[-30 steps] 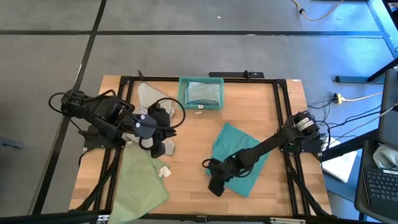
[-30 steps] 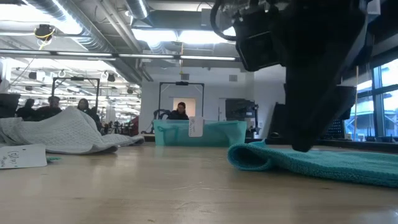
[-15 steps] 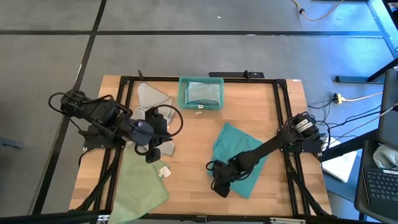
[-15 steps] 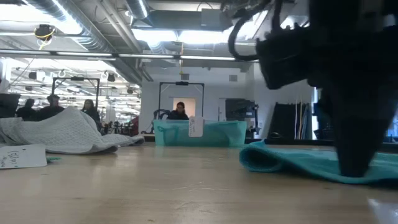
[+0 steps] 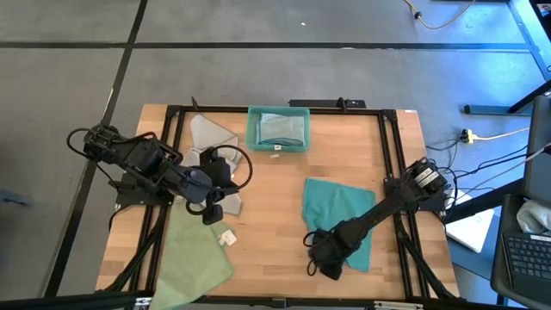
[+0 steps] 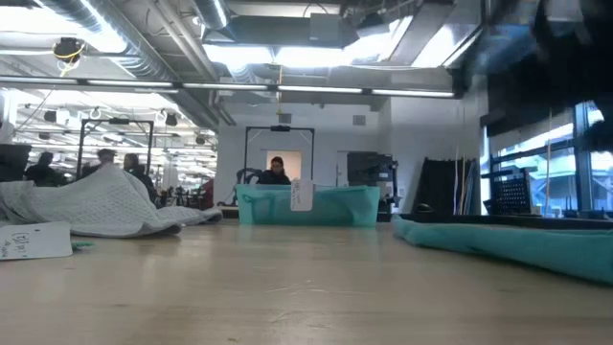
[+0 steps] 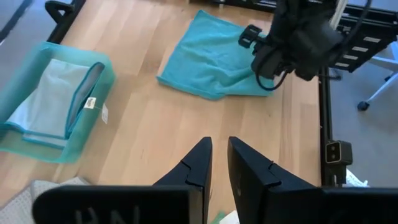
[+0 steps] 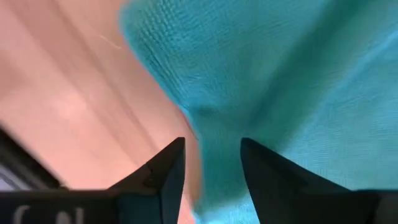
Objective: Fold microfiber towels
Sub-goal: Prepare the blue towel
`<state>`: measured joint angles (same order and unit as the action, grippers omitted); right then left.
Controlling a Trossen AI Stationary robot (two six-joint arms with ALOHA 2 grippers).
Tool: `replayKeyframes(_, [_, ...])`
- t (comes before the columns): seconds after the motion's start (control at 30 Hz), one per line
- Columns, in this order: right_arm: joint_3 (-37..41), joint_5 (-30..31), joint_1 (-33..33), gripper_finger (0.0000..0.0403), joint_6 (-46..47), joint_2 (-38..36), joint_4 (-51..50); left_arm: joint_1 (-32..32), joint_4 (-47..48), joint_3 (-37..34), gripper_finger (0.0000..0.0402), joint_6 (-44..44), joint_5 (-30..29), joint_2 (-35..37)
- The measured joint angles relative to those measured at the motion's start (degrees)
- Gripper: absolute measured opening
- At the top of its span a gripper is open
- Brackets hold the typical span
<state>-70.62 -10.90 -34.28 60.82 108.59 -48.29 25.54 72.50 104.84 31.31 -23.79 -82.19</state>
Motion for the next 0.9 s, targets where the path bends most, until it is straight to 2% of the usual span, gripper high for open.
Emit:
replayKeyframes(0.13, [-4.0,6.9,-0.2,0.0158,-1.1,-4.4,-0.5,0.0,0.0,0.0,0.0043,0.4,-0.2,0.0])
replayKeyframes(0.3, [-8.8,20.1,-0.2,0.0158,-2.8,-8.5,-1.6,-0.4,0.0,0.0,0.0043,0.1,-1.9,0.0])
replayKeyframes(0.43, [-8.6,29.8,-0.2,0.0158,-0.4,-7.9,-2.5,-1.5,0.0,0.0,0.0043,0.1,-2.2,0.0])
replayKeyframes(0.5, [-8.0,32.3,0.7,0.0158,3.0,-7.0,-0.8,-2.0,0.0,0.0,0.0043,0.1,-2.2,0.0])
replayKeyframes(0.6, [-6.5,30.2,2.2,0.0158,6.3,-4.6,2.4,-2.0,-0.1,0.0,0.0043,1.1,-2.2,0.0])
replayKeyframes(0.8, [-5.9,19.6,3.5,0.0158,9.4,1.4,4.6,-1.2,-0.1,0.0,0.0043,2.1,-2.0,0.0])
replayKeyframes(0.9, [-5.9,18.5,3.6,0.0158,11.2,2.9,6.9,-1.1,-0.1,0.0,0.0043,1.5,-1.0,0.0])
